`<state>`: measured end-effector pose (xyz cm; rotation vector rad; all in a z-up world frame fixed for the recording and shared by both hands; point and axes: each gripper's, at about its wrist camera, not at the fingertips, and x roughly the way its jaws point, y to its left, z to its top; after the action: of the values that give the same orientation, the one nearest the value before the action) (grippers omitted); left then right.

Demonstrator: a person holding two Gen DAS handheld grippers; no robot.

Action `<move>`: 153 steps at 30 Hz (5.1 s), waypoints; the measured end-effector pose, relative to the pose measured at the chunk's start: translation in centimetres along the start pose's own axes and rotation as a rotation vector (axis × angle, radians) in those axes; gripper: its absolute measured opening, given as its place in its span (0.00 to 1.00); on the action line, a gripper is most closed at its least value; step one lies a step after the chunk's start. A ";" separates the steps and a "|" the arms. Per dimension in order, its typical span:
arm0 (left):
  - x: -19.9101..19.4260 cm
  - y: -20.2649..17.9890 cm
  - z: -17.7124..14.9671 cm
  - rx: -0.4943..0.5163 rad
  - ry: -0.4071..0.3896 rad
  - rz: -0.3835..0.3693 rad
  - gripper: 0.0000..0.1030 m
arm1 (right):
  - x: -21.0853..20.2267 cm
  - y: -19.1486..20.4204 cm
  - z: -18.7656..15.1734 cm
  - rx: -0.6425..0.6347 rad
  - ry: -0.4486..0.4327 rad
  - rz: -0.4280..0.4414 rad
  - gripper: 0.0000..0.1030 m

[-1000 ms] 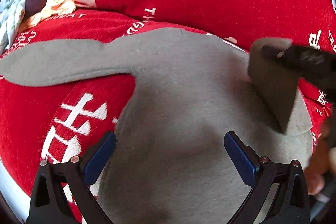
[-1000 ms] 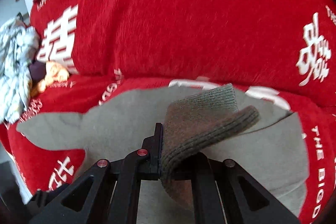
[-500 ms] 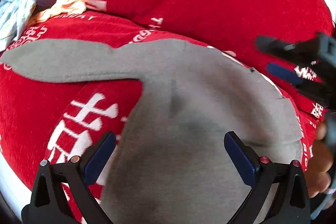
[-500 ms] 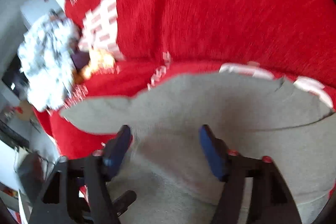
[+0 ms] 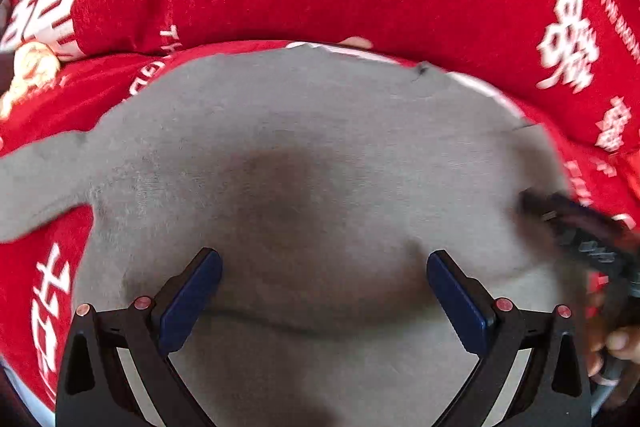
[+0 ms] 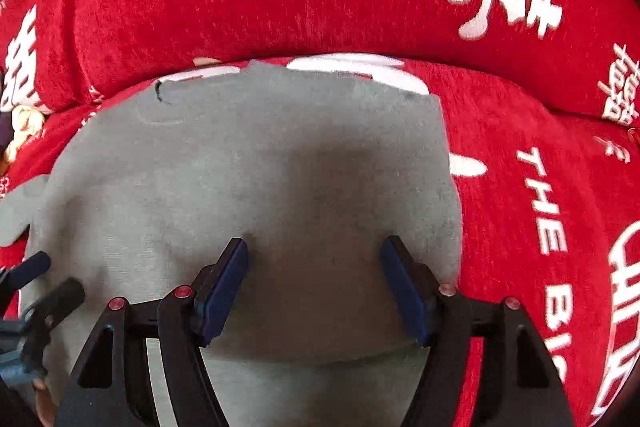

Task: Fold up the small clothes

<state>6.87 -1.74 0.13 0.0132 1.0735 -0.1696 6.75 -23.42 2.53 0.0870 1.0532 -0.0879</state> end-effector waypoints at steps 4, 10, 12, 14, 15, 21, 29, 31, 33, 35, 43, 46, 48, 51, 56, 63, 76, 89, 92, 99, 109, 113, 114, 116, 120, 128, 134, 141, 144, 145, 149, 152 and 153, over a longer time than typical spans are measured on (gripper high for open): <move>-0.6 0.2 -0.3 0.036 -0.007 0.042 1.00 | 0.1 0.4 1.3 0.051 0.019 -0.075 0.73; -5.0 8.5 -2.4 -0.156 -0.084 0.094 1.00 | -2.6 7.3 -0.8 -0.055 -0.042 0.083 0.73; -5.6 12.4 -3.0 -0.259 -0.084 0.132 1.00 | -2.2 8.9 -2.4 -0.101 -0.018 0.117 0.73; -6.6 17.2 -4.3 -0.394 -0.083 0.178 1.00 | -1.7 11.0 -3.5 -0.167 -0.054 0.052 0.78; -7.2 20.3 -5.0 -0.475 -0.089 0.206 1.00 | -1.8 11.8 -4.1 -0.197 -0.088 0.013 0.79; -8.5 32.9 -8.1 -0.788 -0.107 0.317 1.00 | -1.8 11.1 -4.2 -0.148 -0.086 0.051 0.80; -6.7 39.6 -5.1 -0.835 -0.125 0.355 1.00 | -1.6 11.4 -4.2 -0.162 -0.094 0.021 0.81; -5.6 40.4 -3.7 -0.788 -0.111 0.419 1.00 | -1.6 11.4 -4.3 -0.165 -0.095 0.018 0.81; -4.9 41.1 -2.6 -0.751 -0.103 0.463 1.00 | -1.7 11.5 -4.4 -0.167 -0.095 0.012 0.81; -4.4 41.5 -2.0 -0.715 -0.111 0.474 1.00 | -1.8 11.7 -4.3 -0.168 -0.088 -0.001 0.81; -5.7 42.8 -2.2 -0.693 -0.237 0.409 0.25 | -3.4 15.2 -2.0 -0.203 -0.106 0.025 0.81; -6.4 43.7 -2.6 -0.713 -0.236 0.323 0.13 | -3.2 18.2 -0.4 -0.239 -0.109 0.045 0.81; -7.4 43.7 -2.9 -0.715 -0.259 0.310 0.13 | -2.8 20.4 0.3 -0.264 -0.105 0.054 0.81; -9.3 43.0 -3.2 -0.690 -0.317 0.308 0.13 | -1.2 24.6 1.5 -0.316 -0.068 0.081 0.81; -11.1 42.7 -3.9 -0.671 -0.378 0.304 0.13 | 2.4 31.0 1.6 -0.407 0.008 0.041 0.81; -8.6 44.3 -5.2 -0.710 -0.292 0.265 0.19 | 3.8 37.2 0.4 -0.476 0.002 0.039 0.81; -7.7 45.2 -5.6 -0.764 -0.319 0.286 0.72 | 4.0 38.7 -0.6 -0.509 -0.049 0.022 0.82; -10.3 44.3 -5.1 -0.710 -0.377 0.334 0.14 | 3.7 39.0 -0.6 -0.518 -0.056 -0.001 0.83; -11.4 43.3 -4.5 -0.655 -0.396 0.405 0.14 | 3.7 39.7 -0.4 -0.523 -0.054 -0.020 0.83; -11.9 43.2 -4.1 -0.632 -0.379 0.421 0.14 | 3.6 42.0 -0.4 -0.533 -0.021 0.066 0.83; -10.7 44.5 -3.8 -0.665 -0.316 0.373 0.14 | 3.9 46.8 -0.4 -0.555 0.096 0.206 0.83; -11.8 44.3 -3.3 -0.646 -0.340 0.378 0.14 | 0.6 47.6 -1.2 -0.604 0.037 0.302 0.83; -12.1 44.1 -3.1 -0.638 -0.343 0.381 0.14 | 0.1 47.0 -1.1 -0.591 0.044 0.319 0.83; -12.5 43.6 -2.7 -0.623 -0.351 0.392 0.14 | -0.8 45.5 -1.0 -0.568 0.047 0.331 0.83; -13.3 41.8 -1.4 -0.582 -0.352 0.412 0.14 | -3.0 40.7 -1.2 -0.555 -0.010 0.293 0.83; -13.8 37.0 2.3 -0.511 -0.309 0.406 0.14 | -3.7 27.8 -2.8 -0.496 -0.016 0.176 0.83; -13.9 31.1 4.7 -0.407 -0.273 0.403 0.13 | -3.6 23.6 -4.2 -0.446 -0.026 0.137 0.83; -13.2 24.1 6.7 -0.296 -0.249 0.404 0.13 | -4.8 18.9 -5.4 -0.403 -0.060 0.125 0.83; -12.6 21.3 7.3 -0.261 -0.239 0.396 0.13 | -4.8 16.0 -5.9 -0.350 -0.046 0.135 0.83; -12.4 20.3 7.5 -0.248 -0.236 0.392 0.13 | -4.8 15.1 -6.1 -0.333 -0.042 0.137 0.83; -11.8 16.5 8.0 -0.202 -0.228 0.379 0.13 | -4.7 13.3 -6.7 -0.305 -0.041 0.143 0.83; -11.5 13.8 8.2 -0.177 -0.222 0.362 0.13 | -4.7 12.4 -7.4 -0.281 -0.048 0.147 0.83; -11.5 12.8 8.3 -0.167 -0.221 0.358 0.13 | -4.8 12.1 -7.7 -0.274 -0.051 0.148 0.83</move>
<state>10.63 11.59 13.21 0.0353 0.8455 0.2373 -0.87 -10.42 3.25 -0.0852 0.9958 0.1876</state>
